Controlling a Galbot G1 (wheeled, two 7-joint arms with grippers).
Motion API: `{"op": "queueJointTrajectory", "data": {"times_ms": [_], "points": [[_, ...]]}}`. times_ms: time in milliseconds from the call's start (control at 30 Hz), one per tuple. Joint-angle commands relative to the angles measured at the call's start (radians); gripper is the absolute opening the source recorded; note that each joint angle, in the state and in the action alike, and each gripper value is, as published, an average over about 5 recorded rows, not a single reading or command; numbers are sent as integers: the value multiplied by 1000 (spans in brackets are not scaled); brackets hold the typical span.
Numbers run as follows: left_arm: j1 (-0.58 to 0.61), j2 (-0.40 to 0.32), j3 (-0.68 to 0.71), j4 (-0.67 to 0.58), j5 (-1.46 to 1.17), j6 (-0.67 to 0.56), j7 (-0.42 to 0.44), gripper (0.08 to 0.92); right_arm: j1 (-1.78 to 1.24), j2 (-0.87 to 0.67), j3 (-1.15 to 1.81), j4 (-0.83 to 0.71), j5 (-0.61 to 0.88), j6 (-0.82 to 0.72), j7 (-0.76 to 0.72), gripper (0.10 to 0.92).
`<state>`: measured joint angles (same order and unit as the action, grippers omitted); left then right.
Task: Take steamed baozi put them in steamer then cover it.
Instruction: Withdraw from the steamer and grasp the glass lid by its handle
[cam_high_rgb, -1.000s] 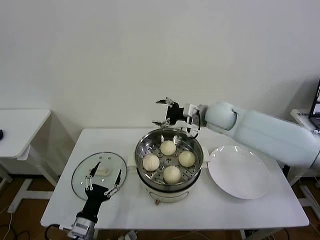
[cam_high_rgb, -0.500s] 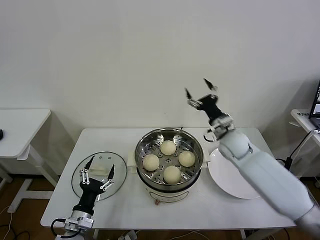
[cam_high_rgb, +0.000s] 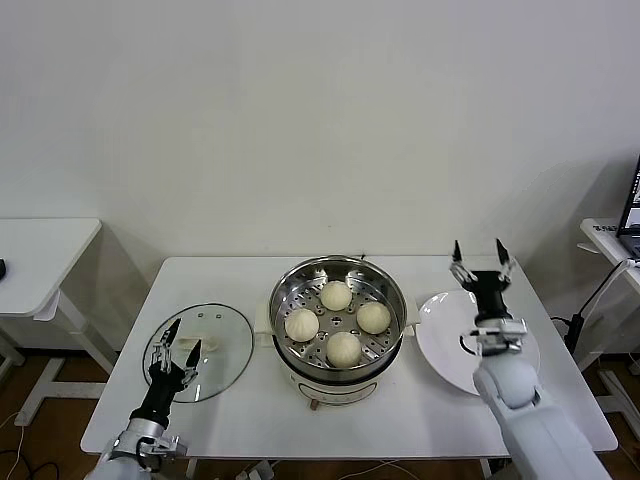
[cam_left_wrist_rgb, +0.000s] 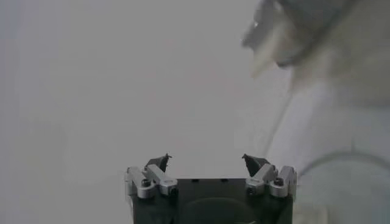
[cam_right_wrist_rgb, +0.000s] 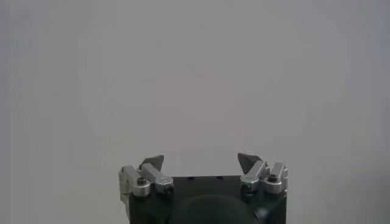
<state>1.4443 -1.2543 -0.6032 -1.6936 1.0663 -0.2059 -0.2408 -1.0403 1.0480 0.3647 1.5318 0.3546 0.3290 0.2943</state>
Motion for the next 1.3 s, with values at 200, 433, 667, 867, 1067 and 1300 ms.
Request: {"op": "queueJointTrajectory", "data": {"times_ms": [200,433,667,867,1067,1300], "points": [[-70,10,-4,216,459,34,-137,823,-206,70,169,-13,-46,38,-9,823],[-112,2,3,251,476,33,-159,823,-214,78,170,-25,-64,44,-13,823],[-157,-5,7,279,475,46,-145,823,-219,88,179,-28,-85,48,-14,823],[-199,-9,12,314,474,53,-142,823,-220,91,182,-29,-97,48,-13,823],[-217,-13,19,315,465,58,-133,823,-222,100,183,-35,-109,51,-14,823],[-229,-19,33,310,446,74,-114,823,-221,104,187,-44,-117,54,-15,823]]}}
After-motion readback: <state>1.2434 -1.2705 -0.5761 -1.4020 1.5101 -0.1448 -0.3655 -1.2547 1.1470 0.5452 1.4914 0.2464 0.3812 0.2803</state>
